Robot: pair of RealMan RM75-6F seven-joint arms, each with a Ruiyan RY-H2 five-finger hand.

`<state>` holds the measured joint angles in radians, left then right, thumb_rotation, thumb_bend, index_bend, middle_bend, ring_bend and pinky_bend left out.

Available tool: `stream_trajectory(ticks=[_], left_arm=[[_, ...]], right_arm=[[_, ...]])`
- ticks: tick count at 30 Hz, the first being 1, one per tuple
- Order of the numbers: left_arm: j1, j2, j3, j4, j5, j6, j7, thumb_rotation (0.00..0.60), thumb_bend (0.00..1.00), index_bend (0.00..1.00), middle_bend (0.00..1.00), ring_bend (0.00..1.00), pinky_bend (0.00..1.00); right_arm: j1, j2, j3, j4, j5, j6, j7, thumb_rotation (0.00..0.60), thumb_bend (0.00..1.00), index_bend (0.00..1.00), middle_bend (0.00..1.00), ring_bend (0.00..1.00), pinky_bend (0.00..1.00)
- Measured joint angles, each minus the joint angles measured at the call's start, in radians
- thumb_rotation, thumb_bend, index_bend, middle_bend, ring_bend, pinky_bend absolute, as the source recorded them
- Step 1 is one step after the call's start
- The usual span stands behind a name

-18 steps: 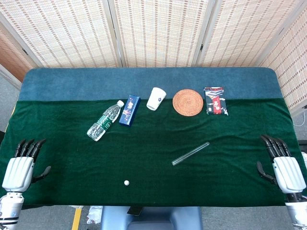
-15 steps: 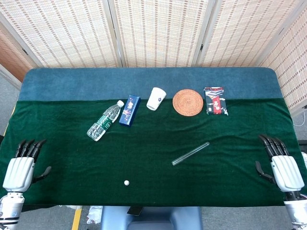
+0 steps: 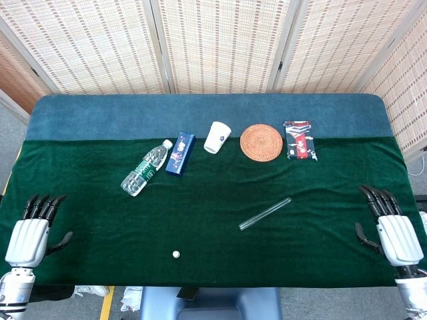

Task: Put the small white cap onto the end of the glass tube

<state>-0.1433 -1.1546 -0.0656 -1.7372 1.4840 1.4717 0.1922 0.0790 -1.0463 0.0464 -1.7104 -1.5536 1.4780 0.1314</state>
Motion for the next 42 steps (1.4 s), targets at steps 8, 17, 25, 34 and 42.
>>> stream_trajectory(ticks=[8,17,25,34,42], left_arm=[[-0.028,-0.002,0.002,0.018,0.069,-0.009,-0.005,0.6,0.33,0.24,0.29,0.23,0.11],[-0.132,-0.009,0.01,0.095,0.225,-0.066,-0.078,0.6,0.54,0.37,0.71,0.62,0.59],[-0.25,0.006,0.051,0.128,0.355,-0.193,-0.118,0.6,0.63,0.36,0.94,0.81,0.78],[-0.398,0.018,0.127,0.127,0.507,-0.355,-0.147,0.6,0.72,0.3,0.99,0.86,0.8],[-0.468,-0.018,0.16,0.081,0.524,-0.481,-0.065,0.6,0.74,0.21,0.99,0.86,0.8]], right_arm=[[-0.005,-0.002,-0.001,0.009,-0.006,0.013,0.013,0.6,0.55,0.04,0.11,0.1,0.04],[0.001,0.0,0.005,0.001,-0.003,0.01,0.004,0.6,0.55,0.04,0.12,0.1,0.04],[0.004,0.002,0.01,-0.013,0.004,0.009,-0.015,0.6,0.55,0.04,0.13,0.11,0.05],[0.01,-0.001,0.011,-0.024,0.005,-0.001,-0.031,0.6,0.55,0.04,0.14,0.13,0.05],[0.011,-0.004,0.008,-0.02,0.006,-0.003,-0.03,0.6,0.55,0.04,0.14,0.13,0.05]])
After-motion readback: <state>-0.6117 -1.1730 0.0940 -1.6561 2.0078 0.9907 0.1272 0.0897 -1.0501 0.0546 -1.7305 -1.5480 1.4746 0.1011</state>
